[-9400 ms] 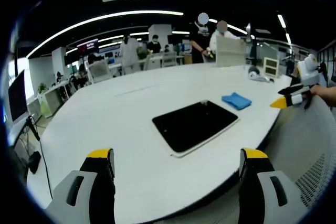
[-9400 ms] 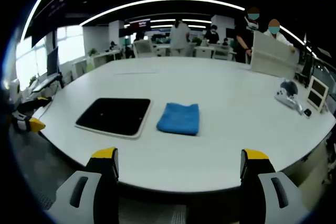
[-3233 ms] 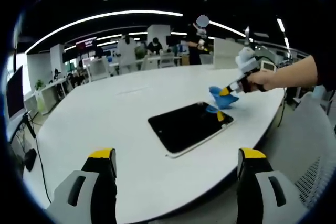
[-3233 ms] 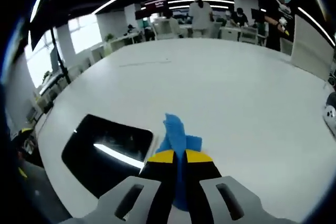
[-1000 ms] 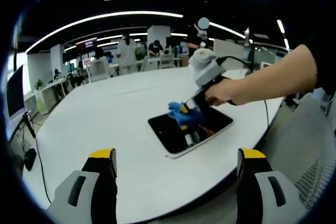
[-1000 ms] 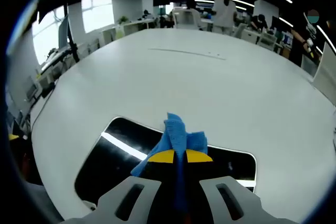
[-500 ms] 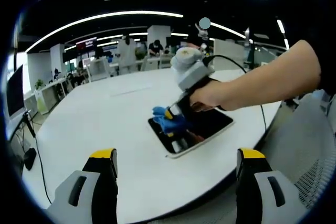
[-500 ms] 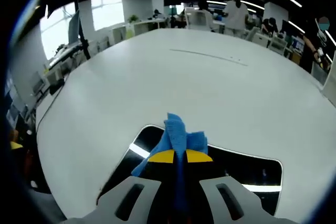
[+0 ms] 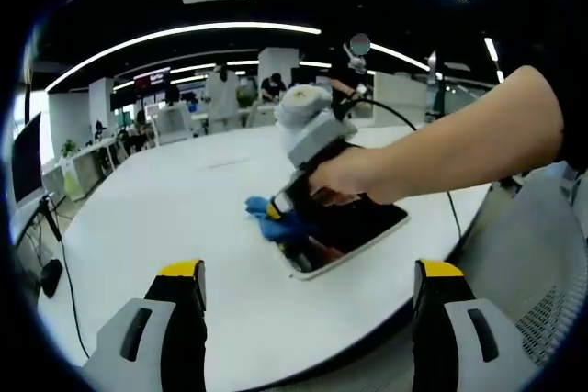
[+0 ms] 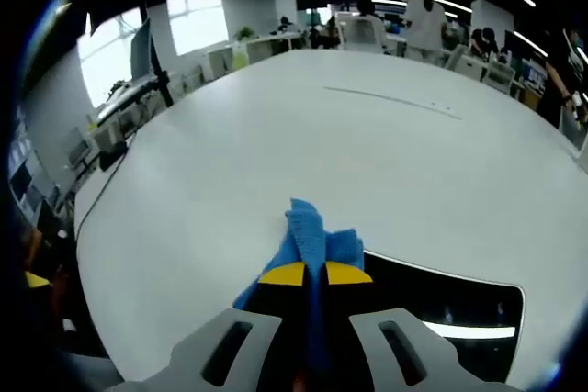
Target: Wipe the mirror surface with the cleaning cloth until all visible marks leave the cleaned area.
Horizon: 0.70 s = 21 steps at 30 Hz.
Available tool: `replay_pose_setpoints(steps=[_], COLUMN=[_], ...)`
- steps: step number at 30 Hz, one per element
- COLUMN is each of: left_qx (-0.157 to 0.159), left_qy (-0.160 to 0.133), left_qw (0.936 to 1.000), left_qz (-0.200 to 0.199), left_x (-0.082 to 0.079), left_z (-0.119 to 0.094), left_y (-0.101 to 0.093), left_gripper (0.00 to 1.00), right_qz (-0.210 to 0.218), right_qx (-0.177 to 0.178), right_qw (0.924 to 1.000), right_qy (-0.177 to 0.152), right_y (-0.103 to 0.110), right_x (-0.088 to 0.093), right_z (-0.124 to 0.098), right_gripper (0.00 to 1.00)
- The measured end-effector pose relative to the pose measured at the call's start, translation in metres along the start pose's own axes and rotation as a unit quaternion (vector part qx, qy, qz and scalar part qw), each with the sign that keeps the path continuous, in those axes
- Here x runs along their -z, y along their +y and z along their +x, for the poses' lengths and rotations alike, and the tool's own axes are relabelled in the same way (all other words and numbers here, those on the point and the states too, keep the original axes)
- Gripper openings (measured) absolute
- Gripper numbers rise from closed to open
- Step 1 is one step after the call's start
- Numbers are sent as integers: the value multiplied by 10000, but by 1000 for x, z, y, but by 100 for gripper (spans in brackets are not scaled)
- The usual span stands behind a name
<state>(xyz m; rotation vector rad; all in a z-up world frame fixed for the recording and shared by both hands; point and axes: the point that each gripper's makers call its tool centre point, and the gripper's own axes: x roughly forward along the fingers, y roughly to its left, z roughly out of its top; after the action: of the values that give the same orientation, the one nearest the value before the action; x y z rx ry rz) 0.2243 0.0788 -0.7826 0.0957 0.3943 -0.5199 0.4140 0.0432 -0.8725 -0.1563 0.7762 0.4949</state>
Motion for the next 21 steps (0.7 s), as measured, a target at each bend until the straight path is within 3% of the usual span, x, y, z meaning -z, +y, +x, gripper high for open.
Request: replay_pose_setpoints(steps=[3,6,11,21], left_qx=[0,-26,-31,-73], left_qy=[-8,-48,-33,-83], left_qw=[10000,10000,10000,9999], left_qz=[1,9,10,35], left_x=[0,-2,-1,-3], left_z=[0,0,-1,-1], left_y=[0,1,2,4], left_gripper=[94,94,94,96], right_qz=[9,-322,-444,-475], right_qx=[-78,-94,-165,-338], right_qw=[10000,9994,9989,9983], right_qy=[-21,-31,15,-19], right_y=[2,7,10,22], right_x=[1,4,6,19], right_z=[-3,-8,-9,-23], right_gripper=[0,0,0,0])
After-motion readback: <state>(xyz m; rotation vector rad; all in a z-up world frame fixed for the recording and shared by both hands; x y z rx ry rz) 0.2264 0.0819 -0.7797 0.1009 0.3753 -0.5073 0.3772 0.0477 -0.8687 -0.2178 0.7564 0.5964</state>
